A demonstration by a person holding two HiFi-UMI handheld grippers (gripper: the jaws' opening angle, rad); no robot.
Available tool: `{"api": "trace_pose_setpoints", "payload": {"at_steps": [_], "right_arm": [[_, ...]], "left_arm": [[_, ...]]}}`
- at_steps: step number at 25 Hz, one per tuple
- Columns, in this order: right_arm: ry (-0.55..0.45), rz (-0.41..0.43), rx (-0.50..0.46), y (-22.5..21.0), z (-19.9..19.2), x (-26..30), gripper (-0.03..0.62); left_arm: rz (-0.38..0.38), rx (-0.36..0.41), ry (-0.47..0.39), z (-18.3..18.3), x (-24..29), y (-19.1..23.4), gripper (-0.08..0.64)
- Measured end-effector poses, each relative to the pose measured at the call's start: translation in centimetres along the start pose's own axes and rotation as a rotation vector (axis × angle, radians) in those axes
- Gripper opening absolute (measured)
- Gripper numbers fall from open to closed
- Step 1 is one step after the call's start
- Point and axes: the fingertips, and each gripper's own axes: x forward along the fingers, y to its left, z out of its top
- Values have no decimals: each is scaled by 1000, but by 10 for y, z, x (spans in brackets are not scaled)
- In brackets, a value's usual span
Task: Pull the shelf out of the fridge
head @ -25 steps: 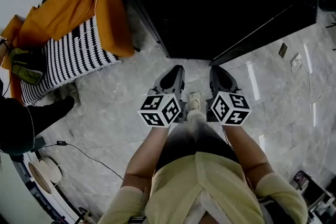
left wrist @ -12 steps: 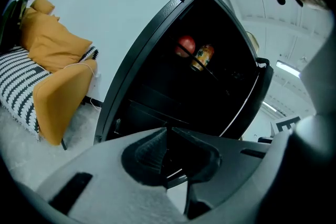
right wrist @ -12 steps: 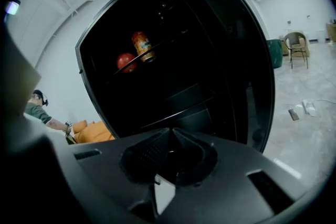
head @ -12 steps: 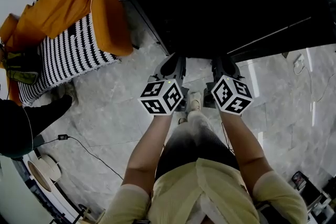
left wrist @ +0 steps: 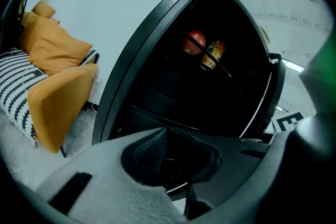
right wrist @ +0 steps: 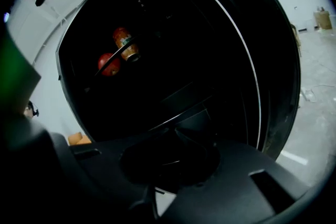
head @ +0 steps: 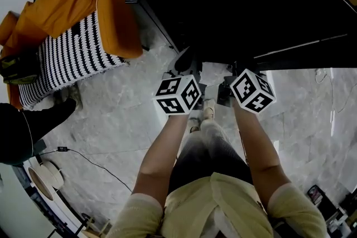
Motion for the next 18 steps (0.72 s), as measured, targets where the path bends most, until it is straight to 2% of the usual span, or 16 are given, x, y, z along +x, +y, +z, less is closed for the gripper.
{"api": "trace_pose_setpoints", "payload": {"at_steps": [7,10,13,18], "right_arm": [[-13,9,48,-3,4,19,34],[-30,21,102,-4,8,26,40],[-39,49,187,-3,10,34,97],[-56,78,254,3,13,46,129]], "left_arm": [[5,34,-42,9,13,2,43],[10,60,-60,12,14,3,43],[15,59,-65,11,16,6,44],[13,58,-80,13,16,7,44]]}}
